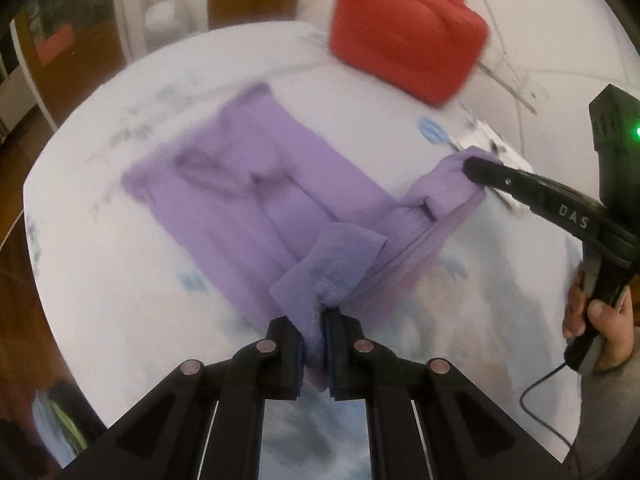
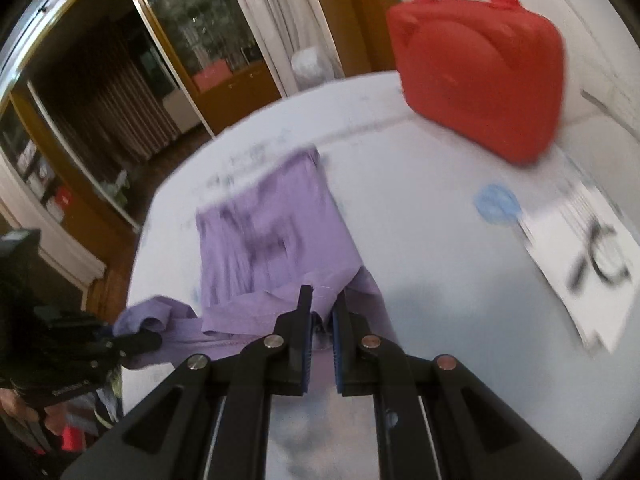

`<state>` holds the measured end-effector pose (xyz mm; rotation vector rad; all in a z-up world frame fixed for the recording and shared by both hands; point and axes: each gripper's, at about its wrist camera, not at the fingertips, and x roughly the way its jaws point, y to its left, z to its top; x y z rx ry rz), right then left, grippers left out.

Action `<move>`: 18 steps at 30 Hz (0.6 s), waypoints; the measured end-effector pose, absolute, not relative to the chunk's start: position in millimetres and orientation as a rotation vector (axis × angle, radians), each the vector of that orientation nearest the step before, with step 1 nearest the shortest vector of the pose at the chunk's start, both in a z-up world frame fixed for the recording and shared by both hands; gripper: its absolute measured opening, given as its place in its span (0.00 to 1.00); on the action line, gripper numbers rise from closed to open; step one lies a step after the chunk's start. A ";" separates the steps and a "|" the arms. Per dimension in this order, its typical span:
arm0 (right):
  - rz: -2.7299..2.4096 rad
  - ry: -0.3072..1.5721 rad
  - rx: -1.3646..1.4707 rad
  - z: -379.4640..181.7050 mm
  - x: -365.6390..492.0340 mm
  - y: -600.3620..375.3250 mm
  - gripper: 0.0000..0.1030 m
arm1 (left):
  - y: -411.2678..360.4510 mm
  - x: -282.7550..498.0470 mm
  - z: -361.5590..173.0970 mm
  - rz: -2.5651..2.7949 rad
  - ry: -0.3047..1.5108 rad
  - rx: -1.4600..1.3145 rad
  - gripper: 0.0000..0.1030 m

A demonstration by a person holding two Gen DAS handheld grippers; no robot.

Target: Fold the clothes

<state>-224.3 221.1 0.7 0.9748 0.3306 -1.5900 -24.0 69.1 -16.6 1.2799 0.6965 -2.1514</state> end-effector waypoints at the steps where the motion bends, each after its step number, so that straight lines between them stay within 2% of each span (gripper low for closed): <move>1: -1.592 0.322 0.970 3.0 -226.8 201.5 0.08 | 51.2 -25.4 -16.5 -2.153 0.696 1.280 0.08; 10: -1.518 0.344 1.068 -33.7 -252.2 16.8 0.08 | -95.9 -37.1 -54.9 -2.074 0.790 1.365 0.08; 12: -1.491 0.373 1.117 -52.1 -251.3 -18.9 0.08 | -115.0 -38.1 -71.1 -2.055 0.812 1.406 0.11; 13: -1.479 0.374 1.134 -59.0 -251.0 -29.1 0.08 | -120.5 -36.8 -75.3 -2.047 0.802 1.408 0.23; 14: -1.469 0.372 1.143 -64.3 -250.1 -39.4 0.10 | -126.2 -34.8 -79.0 -2.039 0.787 1.407 0.42; 15: -1.470 0.365 1.147 -68.1 -249.9 -48.0 0.18 | -129.8 -32.2 -79.4 -2.041 0.766 1.397 0.51; 16: -1.482 0.356 1.146 -68.3 -250.7 -52.1 0.26 | -131.7 -28.3 -76.2 -2.050 0.722 1.374 0.64; 17: -1.496 0.333 1.139 -66.1 -252.9 -54.6 0.48 | -131.9 -24.9 -71.5 -2.060 0.667 1.351 0.71; 18: -1.506 0.306 1.132 -62.6 -255.6 -54.7 0.72 | -130.5 -21.9 -66.6 -2.075 0.619 1.336 0.73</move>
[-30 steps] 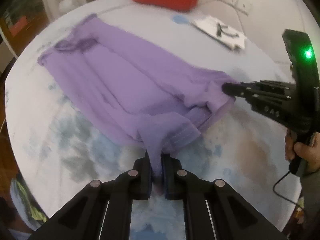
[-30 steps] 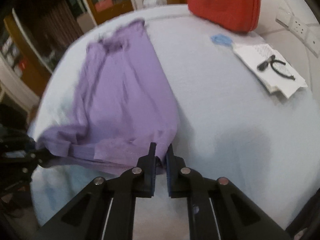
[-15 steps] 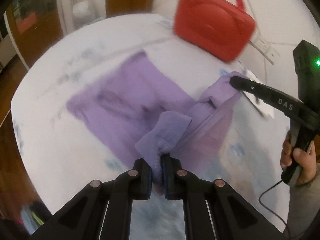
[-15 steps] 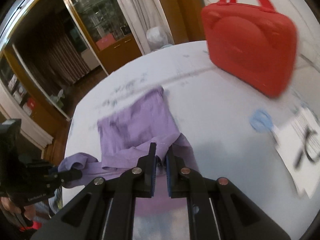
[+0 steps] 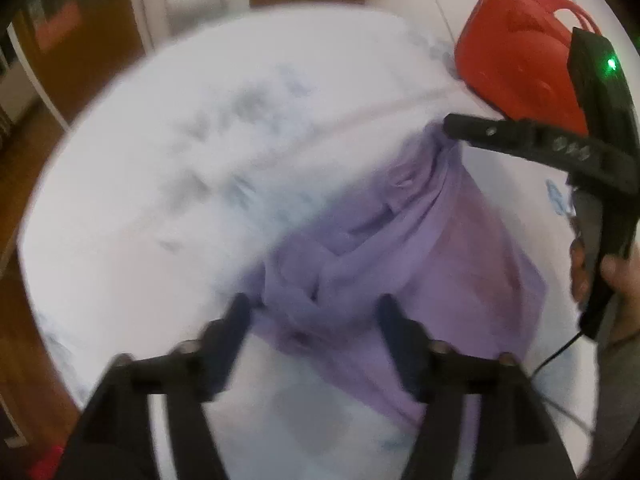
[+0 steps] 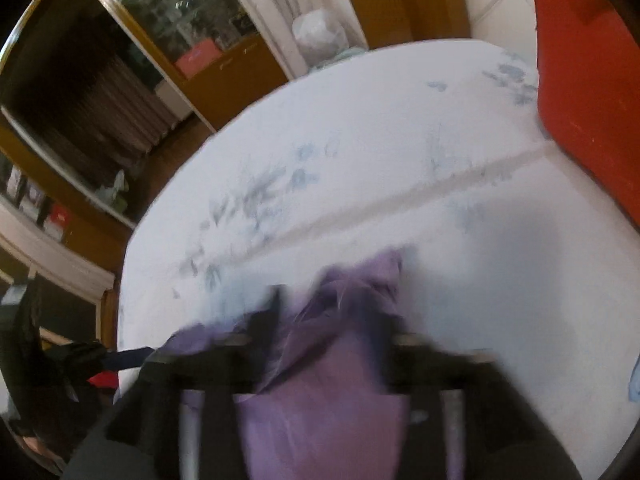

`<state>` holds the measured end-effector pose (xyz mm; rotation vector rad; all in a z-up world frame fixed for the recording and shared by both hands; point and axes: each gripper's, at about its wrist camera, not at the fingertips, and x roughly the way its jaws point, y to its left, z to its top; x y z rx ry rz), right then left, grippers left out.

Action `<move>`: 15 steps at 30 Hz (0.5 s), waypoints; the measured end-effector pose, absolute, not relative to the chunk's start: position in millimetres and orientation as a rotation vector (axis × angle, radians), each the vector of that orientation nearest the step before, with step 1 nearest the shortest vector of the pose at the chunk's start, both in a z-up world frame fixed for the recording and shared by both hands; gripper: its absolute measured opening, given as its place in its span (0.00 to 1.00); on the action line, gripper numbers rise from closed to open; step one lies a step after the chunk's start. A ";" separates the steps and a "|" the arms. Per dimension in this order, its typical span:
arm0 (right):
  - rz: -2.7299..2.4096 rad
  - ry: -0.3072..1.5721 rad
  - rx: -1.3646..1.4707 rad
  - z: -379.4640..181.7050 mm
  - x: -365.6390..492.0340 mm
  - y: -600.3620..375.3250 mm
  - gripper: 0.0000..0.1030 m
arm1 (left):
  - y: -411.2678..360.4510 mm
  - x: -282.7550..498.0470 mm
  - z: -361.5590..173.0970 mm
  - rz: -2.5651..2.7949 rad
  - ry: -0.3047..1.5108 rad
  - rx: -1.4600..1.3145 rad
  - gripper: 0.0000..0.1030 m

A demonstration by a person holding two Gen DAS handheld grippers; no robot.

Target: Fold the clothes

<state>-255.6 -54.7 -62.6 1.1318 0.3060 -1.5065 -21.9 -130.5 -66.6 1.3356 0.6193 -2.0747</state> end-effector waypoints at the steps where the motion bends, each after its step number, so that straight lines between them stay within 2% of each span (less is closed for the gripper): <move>1: -1.525 0.287 1.127 -58.3 -258.4 -52.3 0.81 | -128.8 -19.7 -63.3 -2.089 0.589 1.330 0.77; 2: -1.555 0.268 1.122 -52.0 -260.9 -45.5 0.89 | -125.8 -17.6 -60.9 -2.106 0.567 1.334 0.77; 7: -1.675 0.221 1.176 -37.9 -258.5 13.4 0.89 | -100.8 -3.1 -57.9 -2.173 0.553 1.366 0.77; 10: -1.752 0.232 1.249 -44.6 -243.2 64.9 0.89 | -82.2 -0.6 -61.8 -2.201 0.568 1.417 0.77; 15: -1.848 0.180 1.388 -60.9 -213.8 138.3 0.89 | -53.9 -13.6 -61.5 -2.285 0.479 1.491 0.78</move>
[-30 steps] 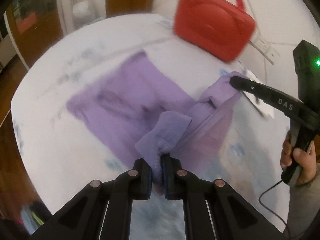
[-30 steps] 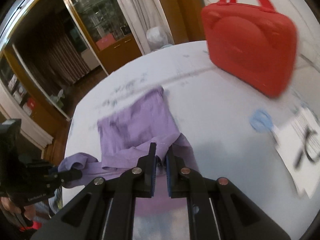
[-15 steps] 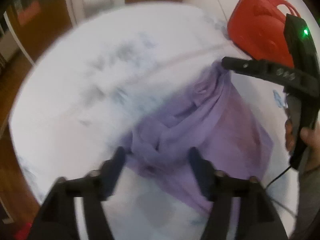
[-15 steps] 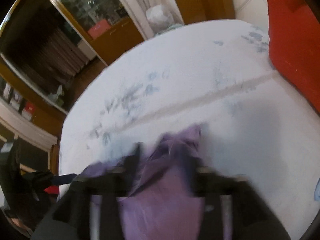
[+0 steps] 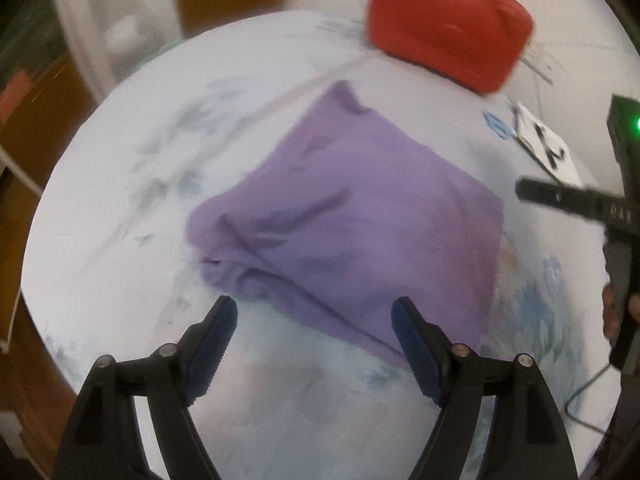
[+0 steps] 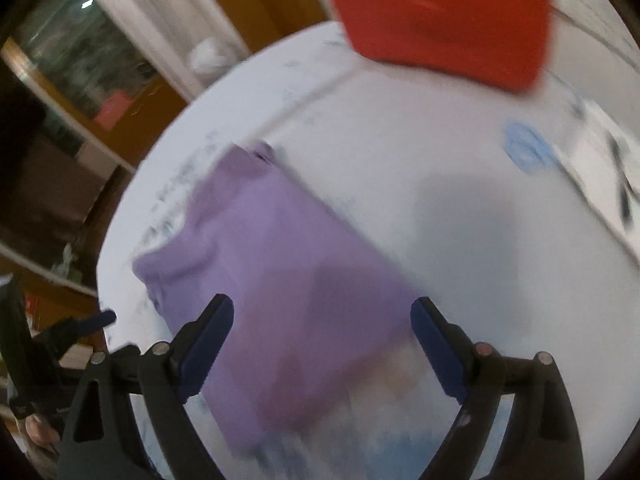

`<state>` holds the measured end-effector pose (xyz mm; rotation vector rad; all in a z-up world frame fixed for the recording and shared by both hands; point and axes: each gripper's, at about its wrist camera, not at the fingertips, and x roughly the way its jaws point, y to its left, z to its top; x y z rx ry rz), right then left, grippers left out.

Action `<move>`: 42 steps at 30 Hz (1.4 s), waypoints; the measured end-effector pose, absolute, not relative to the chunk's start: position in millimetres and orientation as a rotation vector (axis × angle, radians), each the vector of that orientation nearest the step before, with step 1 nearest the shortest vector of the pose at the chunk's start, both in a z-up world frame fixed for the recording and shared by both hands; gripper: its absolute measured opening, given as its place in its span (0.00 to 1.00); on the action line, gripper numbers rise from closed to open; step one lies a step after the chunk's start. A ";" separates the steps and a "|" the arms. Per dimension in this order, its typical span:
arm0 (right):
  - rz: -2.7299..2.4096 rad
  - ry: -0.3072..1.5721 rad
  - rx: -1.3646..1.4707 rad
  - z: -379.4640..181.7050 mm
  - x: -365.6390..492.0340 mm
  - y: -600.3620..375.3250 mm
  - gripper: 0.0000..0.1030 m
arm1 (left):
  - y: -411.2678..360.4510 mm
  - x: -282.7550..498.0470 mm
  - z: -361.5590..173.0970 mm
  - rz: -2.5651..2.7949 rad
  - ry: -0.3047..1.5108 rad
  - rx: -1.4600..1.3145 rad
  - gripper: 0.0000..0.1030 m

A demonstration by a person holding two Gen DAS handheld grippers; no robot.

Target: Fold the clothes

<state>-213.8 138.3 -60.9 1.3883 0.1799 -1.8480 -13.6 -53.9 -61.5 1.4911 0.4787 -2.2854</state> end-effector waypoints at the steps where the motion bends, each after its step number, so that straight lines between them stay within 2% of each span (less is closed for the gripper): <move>1: -1.865 0.162 1.408 -62.0 -208.9 149.0 0.89 | -52.7 -16.6 -60.5 -2.301 0.476 1.499 0.78; 6: -1.937 0.055 1.461 -59.3 -184.8 182.2 0.89 | -68.2 -30.6 -62.4 -2.357 0.350 1.546 0.78; 10: -2.006 -0.028 1.510 -64.7 -168.1 185.2 0.94 | -97.7 -37.6 -72.2 -2.397 0.287 1.623 0.78; 21: -2.181 -0.357 1.638 -103.3 -98.7 164.2 0.92 | -154.3 -56.2 -93.5 -2.578 0.165 1.755 0.78; 25: -2.210 -0.380 1.637 -104.4 -92.5 150.4 0.82 | -153.8 -68.6 -103.9 -2.609 0.130 1.788 0.78; 36: -2.283 -0.365 1.622 -102.3 -106.8 136.7 0.82 | -158.7 -44.3 -126.9 -2.554 0.251 1.885 0.78; 42: -2.371 -0.269 1.612 -107.1 -127.0 130.4 0.81 | -130.5 -38.3 -130.6 -2.576 0.116 1.846 0.77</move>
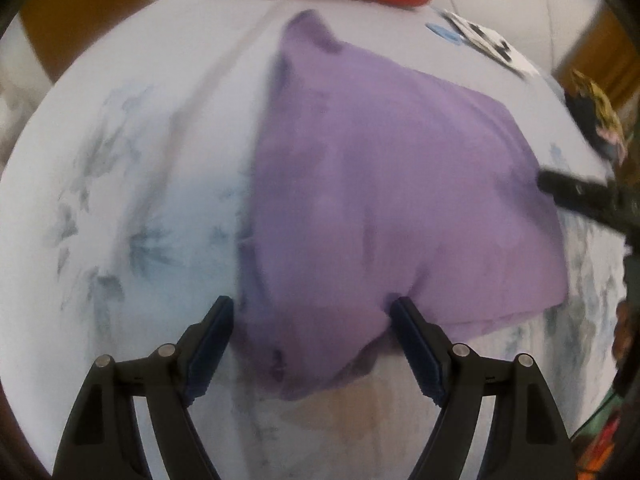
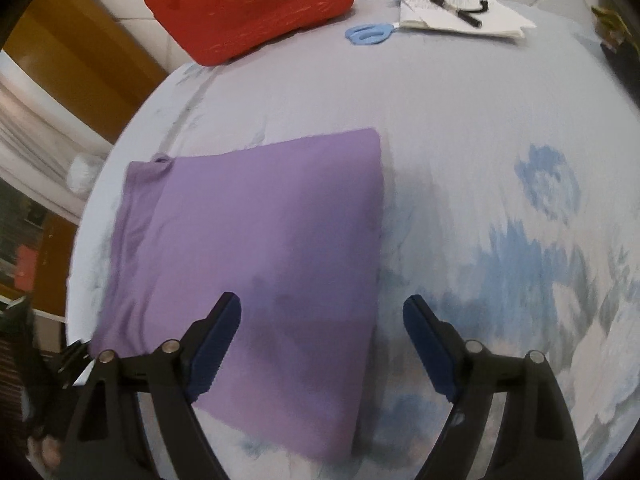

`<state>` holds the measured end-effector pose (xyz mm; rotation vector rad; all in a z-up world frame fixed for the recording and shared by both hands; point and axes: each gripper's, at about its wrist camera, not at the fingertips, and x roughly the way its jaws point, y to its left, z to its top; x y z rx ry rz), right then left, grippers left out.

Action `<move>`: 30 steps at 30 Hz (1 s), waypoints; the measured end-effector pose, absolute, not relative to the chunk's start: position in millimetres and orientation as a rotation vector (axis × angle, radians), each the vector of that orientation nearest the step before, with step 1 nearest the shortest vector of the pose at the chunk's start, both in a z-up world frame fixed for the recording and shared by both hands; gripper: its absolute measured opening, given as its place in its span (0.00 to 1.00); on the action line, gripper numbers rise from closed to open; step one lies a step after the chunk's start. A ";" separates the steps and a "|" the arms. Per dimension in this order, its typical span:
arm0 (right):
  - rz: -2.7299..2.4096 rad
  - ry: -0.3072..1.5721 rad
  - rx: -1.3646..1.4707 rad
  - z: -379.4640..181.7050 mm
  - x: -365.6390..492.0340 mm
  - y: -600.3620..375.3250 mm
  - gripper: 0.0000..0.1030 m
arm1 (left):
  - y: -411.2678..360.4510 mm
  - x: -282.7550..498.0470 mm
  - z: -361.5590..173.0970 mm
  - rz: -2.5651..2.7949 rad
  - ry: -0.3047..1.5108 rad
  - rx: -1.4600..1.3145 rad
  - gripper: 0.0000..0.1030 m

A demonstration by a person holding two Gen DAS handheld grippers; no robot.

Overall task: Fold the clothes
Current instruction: 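Grasp the folded shirt end with the right gripper while the left gripper grasps it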

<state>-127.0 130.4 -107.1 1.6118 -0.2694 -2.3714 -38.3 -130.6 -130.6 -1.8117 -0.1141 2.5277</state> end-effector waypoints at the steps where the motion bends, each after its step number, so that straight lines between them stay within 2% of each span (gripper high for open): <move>1: -2.379 -0.257 1.603 -107.0 -129.5 129.1 0.79 | -128.8 -39.1 -130.9 2.537 -0.103 -1.802 0.77; 3: -2.404 -0.228 1.572 -106.4 -138.0 124.8 0.71 | -129.6 -40.2 -130.4 2.545 -0.109 -1.797 0.77; 6: -2.439 -0.183 1.542 -108.7 -151.6 120.5 0.71 | -130.8 -37.1 -128.8 2.551 -0.109 -1.788 0.74; 9: -2.431 -0.145 1.561 -118.8 -162.8 111.0 0.68 | -130.7 -35.9 -123.7 2.527 -0.130 -1.782 0.53; 10: -2.436 -0.118 1.546 -118.1 -162.4 105.9 0.60 | -131.5 -35.1 -122.2 2.517 -0.145 -1.783 0.42; 11: -2.429 -0.080 1.542 -116.8 -159.6 100.1 0.45 | -131.9 -34.9 -121.4 2.509 -0.150 -1.784 0.38; 12: -2.407 -0.066 1.539 -116.1 -156.3 95.2 0.35 | -131.7 -35.0 -120.6 2.506 -0.144 -1.789 0.36; 16: -2.387 -0.011 1.529 -115.1 -147.9 86.5 0.32 | -121.4 -38.0 -114.9 2.537 0.029 -1.808 0.34; 20: -2.357 -0.051 1.537 -114.5 -154.0 93.9 0.32 | -108.9 -43.3 -115.0 2.547 0.167 -1.811 0.44; 22: -2.344 -0.047 1.536 -114.6 -155.0 95.2 0.32 | -107.2 -45.5 -114.0 2.531 0.141 -1.799 0.44; 27: -2.332 -0.025 1.542 -116.0 -157.8 94.7 0.32 | -123.6 -52.5 -120.3 2.463 -0.131 -1.777 0.44; 29: -2.328 -0.031 1.560 -115.7 -159.1 94.2 0.32 | -130.7 -50.0 -119.8 2.461 -0.163 -1.773 0.33; 30: -2.327 -0.022 1.570 -115.4 -158.3 93.0 0.32 | -133.5 -47.7 -120.0 2.462 -0.173 -1.769 0.31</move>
